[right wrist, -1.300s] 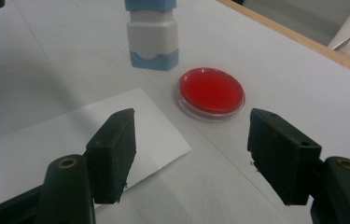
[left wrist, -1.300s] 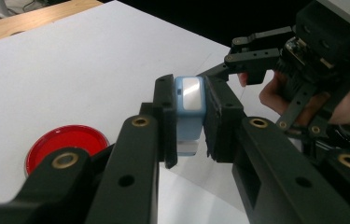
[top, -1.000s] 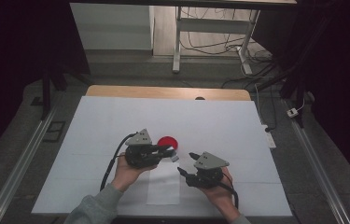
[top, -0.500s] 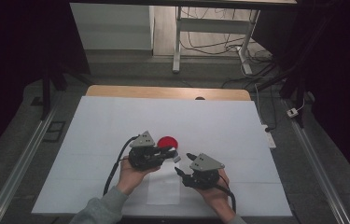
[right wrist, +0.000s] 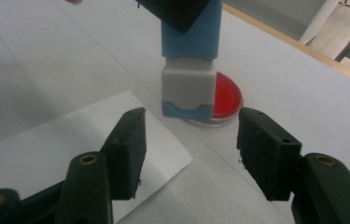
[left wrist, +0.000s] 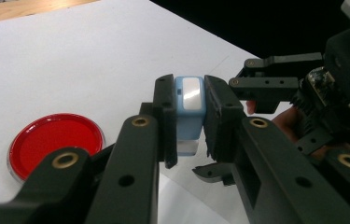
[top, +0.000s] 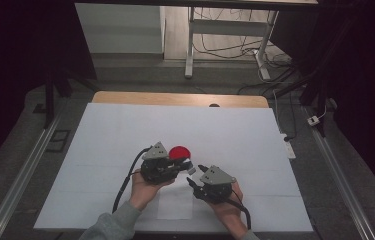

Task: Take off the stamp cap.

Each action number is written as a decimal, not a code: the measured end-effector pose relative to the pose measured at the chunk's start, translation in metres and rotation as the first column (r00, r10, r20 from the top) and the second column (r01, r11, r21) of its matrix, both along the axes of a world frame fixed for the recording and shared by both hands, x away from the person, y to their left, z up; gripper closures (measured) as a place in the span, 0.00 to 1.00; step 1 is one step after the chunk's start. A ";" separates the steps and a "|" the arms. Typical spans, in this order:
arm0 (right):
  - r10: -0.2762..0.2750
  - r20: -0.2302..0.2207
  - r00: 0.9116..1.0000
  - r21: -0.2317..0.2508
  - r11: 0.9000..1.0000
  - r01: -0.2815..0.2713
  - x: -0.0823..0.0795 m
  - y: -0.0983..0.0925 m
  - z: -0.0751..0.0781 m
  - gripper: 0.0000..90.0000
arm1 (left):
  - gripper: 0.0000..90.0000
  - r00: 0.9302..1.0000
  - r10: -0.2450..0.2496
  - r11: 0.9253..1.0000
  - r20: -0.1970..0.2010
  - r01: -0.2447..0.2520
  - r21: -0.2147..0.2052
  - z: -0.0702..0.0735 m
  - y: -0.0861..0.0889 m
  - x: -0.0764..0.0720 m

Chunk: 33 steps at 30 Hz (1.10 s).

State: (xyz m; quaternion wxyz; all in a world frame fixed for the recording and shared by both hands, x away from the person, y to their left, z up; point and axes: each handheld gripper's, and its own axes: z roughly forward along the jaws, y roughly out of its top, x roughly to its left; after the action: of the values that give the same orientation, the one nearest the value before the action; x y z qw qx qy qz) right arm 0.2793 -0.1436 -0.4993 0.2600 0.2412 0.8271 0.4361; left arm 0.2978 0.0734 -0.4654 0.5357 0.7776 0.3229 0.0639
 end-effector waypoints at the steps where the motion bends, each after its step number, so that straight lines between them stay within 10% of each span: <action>1: 0.001 0.002 1.000 -0.001 1.000 -0.001 0.000 0.001 -0.001 0.49 | 0.84 1.000 0.001 1.000 0.000 -0.001 -0.001 0.000 0.000 0.000; 33: -0.021 0.010 1.000 0.001 1.000 0.021 0.002 0.010 -0.002 0.71 | 0.84 1.000 0.004 1.000 0.000 -0.004 -0.001 -0.002 0.000 0.001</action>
State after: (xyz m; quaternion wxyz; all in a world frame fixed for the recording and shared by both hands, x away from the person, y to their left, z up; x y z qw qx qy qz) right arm 0.2817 -0.1336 -0.5014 0.2685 0.2477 0.8229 0.4351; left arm 0.2986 0.0733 -0.4675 0.5361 0.7767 0.3243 0.0648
